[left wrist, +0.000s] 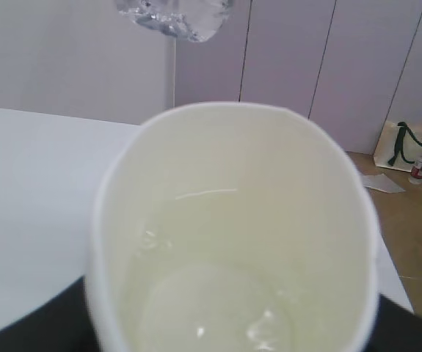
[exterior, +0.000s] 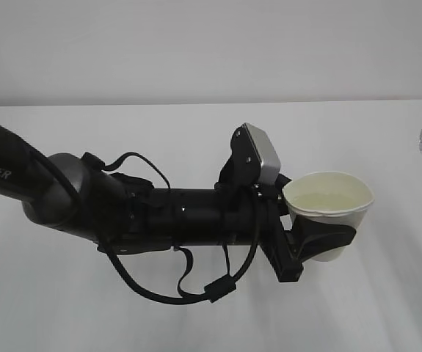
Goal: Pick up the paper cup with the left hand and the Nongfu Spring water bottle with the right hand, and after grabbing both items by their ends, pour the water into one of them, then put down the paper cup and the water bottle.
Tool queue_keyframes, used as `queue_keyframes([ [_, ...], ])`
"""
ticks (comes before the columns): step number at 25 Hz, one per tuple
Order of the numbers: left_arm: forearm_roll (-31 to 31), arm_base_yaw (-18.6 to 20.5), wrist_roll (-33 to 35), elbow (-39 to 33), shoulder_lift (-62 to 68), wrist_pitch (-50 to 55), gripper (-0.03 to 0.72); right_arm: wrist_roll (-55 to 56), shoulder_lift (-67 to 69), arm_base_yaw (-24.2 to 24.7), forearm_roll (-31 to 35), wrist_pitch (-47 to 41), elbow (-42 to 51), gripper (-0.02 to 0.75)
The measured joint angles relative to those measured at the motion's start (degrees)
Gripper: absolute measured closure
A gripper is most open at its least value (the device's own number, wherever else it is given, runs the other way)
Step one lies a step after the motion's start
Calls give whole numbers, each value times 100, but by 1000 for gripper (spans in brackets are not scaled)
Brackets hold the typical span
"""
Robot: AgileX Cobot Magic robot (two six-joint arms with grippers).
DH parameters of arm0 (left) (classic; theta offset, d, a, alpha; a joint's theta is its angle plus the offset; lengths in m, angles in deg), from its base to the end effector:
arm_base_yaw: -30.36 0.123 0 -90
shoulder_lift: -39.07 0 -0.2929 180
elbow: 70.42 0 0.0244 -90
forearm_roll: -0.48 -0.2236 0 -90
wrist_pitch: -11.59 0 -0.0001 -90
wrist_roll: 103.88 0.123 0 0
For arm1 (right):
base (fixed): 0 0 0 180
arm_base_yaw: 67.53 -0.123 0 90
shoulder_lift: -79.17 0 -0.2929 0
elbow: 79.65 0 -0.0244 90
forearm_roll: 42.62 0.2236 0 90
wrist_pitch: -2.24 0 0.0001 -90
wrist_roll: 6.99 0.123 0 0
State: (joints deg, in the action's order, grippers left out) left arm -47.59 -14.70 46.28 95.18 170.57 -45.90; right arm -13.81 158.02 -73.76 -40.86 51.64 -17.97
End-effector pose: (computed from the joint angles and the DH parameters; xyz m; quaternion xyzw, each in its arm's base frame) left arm 0.2521 -0.3618 0.1549 0.4797 0.5783 -0.4636 0.4696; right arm 0.2262 0.0218 0.2507 -0.0659 0.7111 -0.0049 0.7000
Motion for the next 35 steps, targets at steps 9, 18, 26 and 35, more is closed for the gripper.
queue_keyframes([
  [9, 58, 0, 0, 0, 0, 0, 265, 227, 0, 0, 63, 11, 0, 300],
  [18, 67, 0, 0, 0, 0, 0, 265, 298, 506, 0, 105, 585, 0, 300],
  [26, 67, 0, 0, 0, 0, -10, 265, 643, 1502, 0, 443, 1440, -33, 300],
  [35, 67, 0, 0, 0, 0, -10, 265, 682, 2353, 0, 455, 1473, -77, 300],
])
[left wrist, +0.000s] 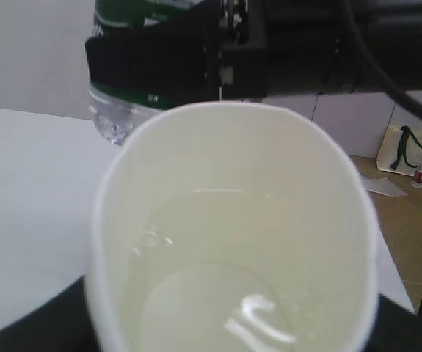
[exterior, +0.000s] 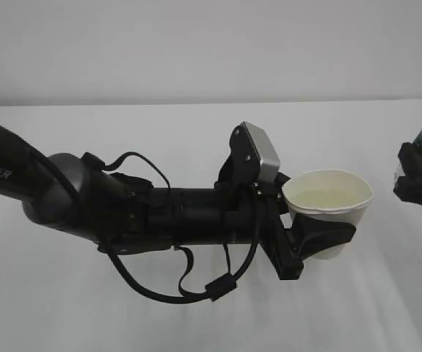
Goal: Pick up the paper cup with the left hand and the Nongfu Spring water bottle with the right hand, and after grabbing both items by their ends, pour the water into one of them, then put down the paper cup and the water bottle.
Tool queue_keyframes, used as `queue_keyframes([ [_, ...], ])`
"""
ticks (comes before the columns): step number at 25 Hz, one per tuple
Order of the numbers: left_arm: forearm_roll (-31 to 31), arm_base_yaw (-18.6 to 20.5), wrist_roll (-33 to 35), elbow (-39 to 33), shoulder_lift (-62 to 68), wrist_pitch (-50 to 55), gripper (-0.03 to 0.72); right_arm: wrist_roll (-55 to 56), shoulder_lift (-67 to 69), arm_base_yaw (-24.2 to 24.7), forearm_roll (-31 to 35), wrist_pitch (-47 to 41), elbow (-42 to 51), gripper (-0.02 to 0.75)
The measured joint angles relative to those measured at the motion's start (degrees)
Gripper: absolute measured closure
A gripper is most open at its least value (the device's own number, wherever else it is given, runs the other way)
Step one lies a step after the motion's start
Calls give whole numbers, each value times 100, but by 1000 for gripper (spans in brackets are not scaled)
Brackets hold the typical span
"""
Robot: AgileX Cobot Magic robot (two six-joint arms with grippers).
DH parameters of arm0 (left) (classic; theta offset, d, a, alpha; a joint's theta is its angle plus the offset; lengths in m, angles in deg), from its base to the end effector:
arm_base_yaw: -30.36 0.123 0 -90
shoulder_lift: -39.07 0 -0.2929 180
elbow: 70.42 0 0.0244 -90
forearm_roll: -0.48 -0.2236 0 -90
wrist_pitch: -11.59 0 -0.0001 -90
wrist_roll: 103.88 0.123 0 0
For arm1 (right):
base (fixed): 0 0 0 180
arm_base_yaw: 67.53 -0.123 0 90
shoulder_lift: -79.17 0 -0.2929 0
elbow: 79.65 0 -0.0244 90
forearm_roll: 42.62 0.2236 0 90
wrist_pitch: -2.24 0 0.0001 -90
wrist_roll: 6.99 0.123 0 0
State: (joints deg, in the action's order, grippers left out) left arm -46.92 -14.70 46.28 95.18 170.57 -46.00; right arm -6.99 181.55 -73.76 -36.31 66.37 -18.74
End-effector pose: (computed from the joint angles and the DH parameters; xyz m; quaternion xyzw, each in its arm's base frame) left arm 0.2531 -0.3618 0.1556 0.4745 0.5801 -0.4644 0.4718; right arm 0.2709 0.0173 0.1821 0.0090 0.7618 0.0131 0.6476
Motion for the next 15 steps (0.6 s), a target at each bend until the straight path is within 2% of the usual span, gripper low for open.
queue_keyframes([
  [15, 0, 0, 56, 0, 0, 0, 265, 307, 1795, 0, 0, 10, -1048, 300],
])
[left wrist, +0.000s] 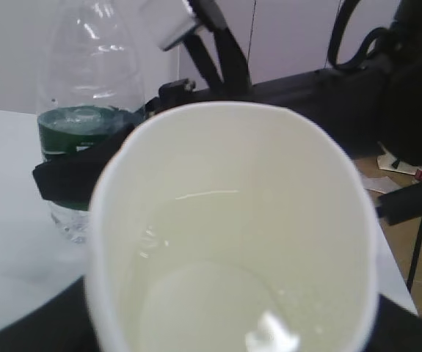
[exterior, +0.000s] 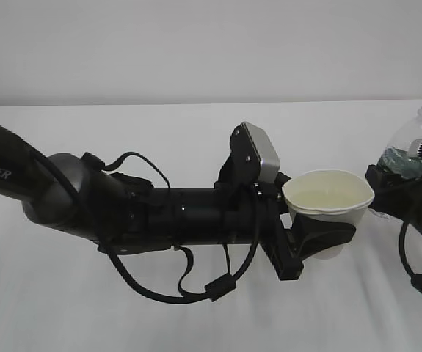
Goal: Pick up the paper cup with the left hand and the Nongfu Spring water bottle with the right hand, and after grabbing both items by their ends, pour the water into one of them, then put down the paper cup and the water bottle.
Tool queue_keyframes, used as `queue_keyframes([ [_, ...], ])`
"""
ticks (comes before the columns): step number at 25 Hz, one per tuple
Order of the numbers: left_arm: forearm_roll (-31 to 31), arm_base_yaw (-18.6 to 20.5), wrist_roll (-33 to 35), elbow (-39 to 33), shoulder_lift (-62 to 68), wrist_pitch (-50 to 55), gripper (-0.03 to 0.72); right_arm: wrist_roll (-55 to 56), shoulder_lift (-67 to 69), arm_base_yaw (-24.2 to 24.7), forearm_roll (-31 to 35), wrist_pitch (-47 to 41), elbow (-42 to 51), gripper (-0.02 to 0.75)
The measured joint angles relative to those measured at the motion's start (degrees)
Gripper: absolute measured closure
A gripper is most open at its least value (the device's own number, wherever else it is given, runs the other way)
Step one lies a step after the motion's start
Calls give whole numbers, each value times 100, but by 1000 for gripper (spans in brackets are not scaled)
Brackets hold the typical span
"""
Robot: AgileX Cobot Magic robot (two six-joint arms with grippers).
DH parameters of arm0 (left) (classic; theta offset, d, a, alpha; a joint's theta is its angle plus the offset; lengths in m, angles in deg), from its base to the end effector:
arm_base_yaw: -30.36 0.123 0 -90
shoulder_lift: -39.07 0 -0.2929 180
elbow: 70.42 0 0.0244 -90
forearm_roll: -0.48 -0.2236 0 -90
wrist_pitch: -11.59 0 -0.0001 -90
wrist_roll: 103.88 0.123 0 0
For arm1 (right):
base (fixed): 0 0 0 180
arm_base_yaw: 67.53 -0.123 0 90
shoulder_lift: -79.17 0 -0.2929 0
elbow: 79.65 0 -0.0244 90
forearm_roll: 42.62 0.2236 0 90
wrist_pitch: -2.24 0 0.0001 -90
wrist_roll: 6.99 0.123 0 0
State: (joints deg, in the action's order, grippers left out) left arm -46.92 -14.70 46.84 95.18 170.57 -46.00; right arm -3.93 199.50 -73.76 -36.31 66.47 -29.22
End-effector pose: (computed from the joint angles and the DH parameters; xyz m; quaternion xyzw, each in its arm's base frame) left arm 0.2531 -0.3618 0.1556 0.4774 0.5778 -0.4621 0.4741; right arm 0.3245 0.0232 0.1238 0.0267 0.8012 0.0230 0.5973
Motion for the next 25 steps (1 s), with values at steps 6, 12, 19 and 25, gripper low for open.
queue_keyframes([
  [6, 0, 0, 58, 0, 0, 0, 265, 39, 398, 0, 0, 4, -450, 300],
  [12, 0, 0, 134, 0, 0, 0, 265, 49, 739, 0, 0, 19, -843, 300],
  [19, 4, 0, 221, 0, 0, 0, 265, 52, 830, 0, 0, 28, -1083, 300],
  [25, 152, 0, 233, 0, 0, 0, 265, 52, 830, 0, 0, 28, -1083, 300],
])
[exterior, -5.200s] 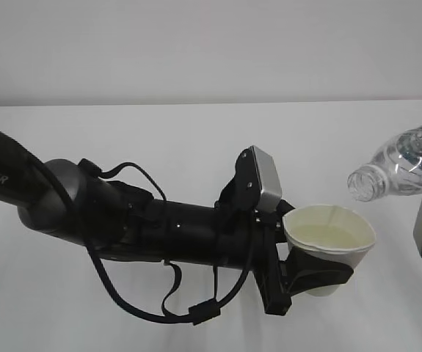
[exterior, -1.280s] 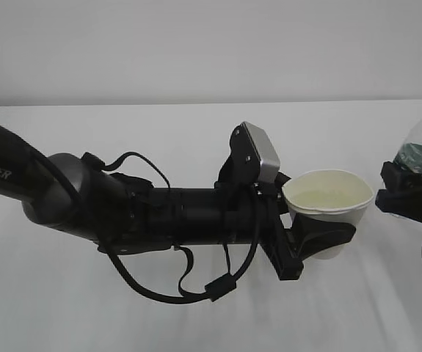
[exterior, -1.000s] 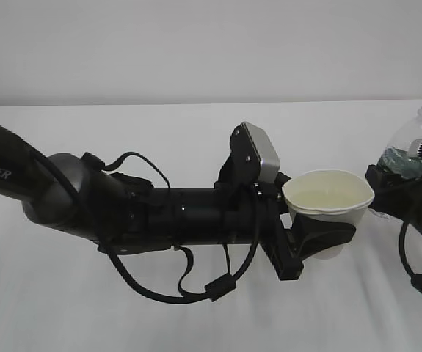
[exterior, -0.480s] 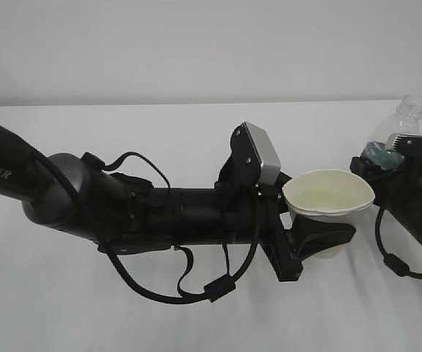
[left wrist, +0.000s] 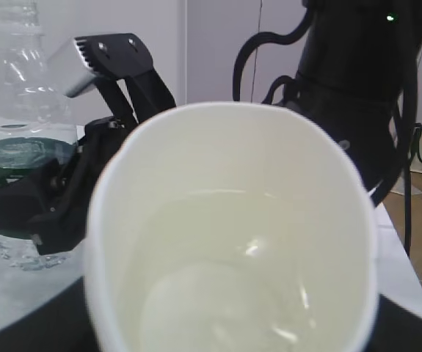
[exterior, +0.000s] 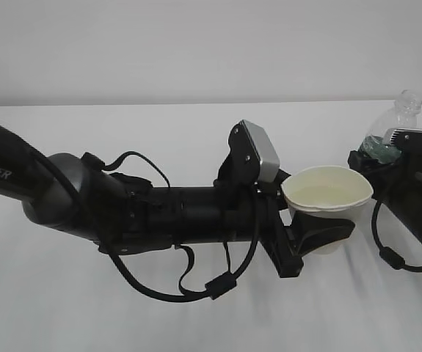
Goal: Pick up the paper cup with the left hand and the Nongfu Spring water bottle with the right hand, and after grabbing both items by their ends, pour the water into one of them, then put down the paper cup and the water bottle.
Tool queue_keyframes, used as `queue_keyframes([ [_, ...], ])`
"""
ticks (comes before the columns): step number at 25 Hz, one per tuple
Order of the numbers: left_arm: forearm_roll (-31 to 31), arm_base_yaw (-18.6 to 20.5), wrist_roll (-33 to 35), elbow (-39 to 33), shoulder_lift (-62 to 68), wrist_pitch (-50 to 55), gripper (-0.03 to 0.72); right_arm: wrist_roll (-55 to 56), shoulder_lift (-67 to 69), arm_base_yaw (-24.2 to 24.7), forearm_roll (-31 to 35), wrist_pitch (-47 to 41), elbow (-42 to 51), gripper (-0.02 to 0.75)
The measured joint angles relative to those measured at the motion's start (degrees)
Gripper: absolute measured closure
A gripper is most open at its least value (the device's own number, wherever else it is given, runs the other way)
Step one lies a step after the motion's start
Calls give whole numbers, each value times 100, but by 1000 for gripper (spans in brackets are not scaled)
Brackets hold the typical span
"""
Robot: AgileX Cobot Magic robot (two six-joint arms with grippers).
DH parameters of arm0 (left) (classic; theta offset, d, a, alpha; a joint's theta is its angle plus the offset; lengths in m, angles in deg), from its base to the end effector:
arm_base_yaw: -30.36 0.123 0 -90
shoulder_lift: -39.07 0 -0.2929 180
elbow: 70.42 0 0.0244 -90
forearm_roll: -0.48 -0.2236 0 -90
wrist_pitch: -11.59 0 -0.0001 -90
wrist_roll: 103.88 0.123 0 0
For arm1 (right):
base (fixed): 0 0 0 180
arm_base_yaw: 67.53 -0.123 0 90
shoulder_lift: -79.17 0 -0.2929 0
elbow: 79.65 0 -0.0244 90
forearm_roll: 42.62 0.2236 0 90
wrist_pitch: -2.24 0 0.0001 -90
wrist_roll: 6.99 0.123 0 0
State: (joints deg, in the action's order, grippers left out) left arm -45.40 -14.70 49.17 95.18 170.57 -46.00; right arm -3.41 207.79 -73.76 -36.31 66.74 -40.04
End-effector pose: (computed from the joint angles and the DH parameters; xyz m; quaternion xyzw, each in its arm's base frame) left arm 0.2556 -0.3616 0.1567 0.4778 0.5735 -0.4526 0.4879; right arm 0.3702 0.0281 0.1085 0.0311 0.7863 0.0284 0.6164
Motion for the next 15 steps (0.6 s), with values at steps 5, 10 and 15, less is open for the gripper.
queue_keyframes([
  [5, 26, 0, 0, 0, 0, 0, 265, 0, 0, 0, 0, 0, 0, 300],
  [10, 39, 0, 0, 0, 0, 0, 265, 0, 0, 0, 0, 0, 0, 300],
  [15, 39, 0, 0, 0, 0, 0, 265, 0, 0, 0, 0, 0, 63, 300],
])
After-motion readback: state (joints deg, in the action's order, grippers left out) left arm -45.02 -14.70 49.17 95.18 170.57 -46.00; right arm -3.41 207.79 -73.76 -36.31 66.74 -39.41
